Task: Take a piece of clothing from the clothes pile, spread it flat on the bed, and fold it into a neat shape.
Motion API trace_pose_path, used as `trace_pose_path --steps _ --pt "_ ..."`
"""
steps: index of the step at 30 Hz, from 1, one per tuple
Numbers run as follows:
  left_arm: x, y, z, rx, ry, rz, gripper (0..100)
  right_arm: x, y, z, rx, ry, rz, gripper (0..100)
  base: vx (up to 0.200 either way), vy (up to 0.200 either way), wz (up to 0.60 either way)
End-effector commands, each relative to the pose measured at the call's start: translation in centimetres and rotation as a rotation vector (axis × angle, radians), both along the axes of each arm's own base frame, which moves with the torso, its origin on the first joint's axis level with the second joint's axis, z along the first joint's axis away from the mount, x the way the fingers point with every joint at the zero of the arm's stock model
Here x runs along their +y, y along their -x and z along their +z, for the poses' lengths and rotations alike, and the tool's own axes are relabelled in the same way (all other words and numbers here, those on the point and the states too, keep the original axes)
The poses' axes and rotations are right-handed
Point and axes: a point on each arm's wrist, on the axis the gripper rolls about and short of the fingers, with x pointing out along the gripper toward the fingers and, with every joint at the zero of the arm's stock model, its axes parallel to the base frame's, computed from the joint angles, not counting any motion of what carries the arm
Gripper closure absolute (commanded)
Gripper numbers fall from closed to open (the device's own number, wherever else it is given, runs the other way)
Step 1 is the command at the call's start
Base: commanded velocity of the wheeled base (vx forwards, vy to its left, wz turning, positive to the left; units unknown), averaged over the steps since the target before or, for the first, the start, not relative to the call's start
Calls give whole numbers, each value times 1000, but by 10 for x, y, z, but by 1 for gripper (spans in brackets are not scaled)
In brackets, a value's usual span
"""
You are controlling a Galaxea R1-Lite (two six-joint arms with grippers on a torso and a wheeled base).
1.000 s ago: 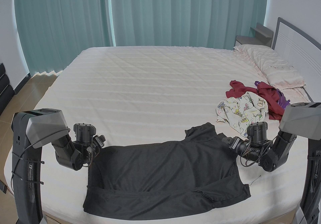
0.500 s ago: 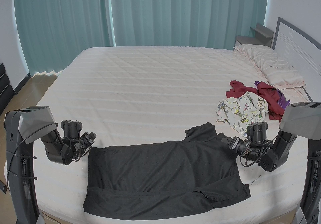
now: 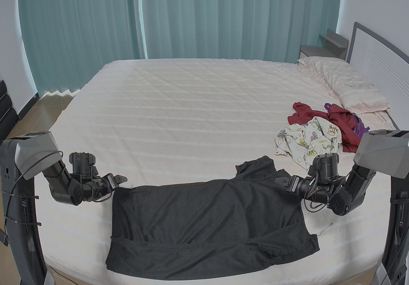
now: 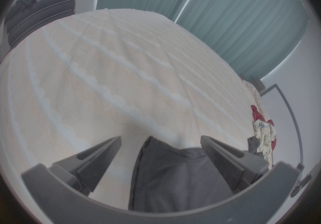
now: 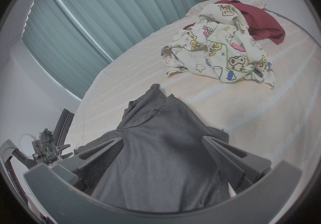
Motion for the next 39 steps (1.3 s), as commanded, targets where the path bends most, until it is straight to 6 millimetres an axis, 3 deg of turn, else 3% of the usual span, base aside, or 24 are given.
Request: trace_pose_path --steps 1,12,13,24,30,39 --pt "-5 0 -13 29 -21 -40 0 4 -9 -6 0 0 16 0 0 0 0" --pt "-20 -11 -24 12 -70 -120 0 12 -38 1 1 -5 38 0 0 0 0" --pt "-21 -11 -24 10 -71 -121 100 12 -38 1 5 -3 39 0 0 0 0" --pt "-12 -9 -21 -3 -89 -45 100 13 -62 2 -41 93 91 0 0 0 0" --pt "-3 -9 -23 3 -120 18 100 12 -79 -4 -51 103 89 0 0 0 0" --pt "-5 -9 -19 -26 -82 50 100 19 -93 -21 -44 153 134 0 0 0 0"
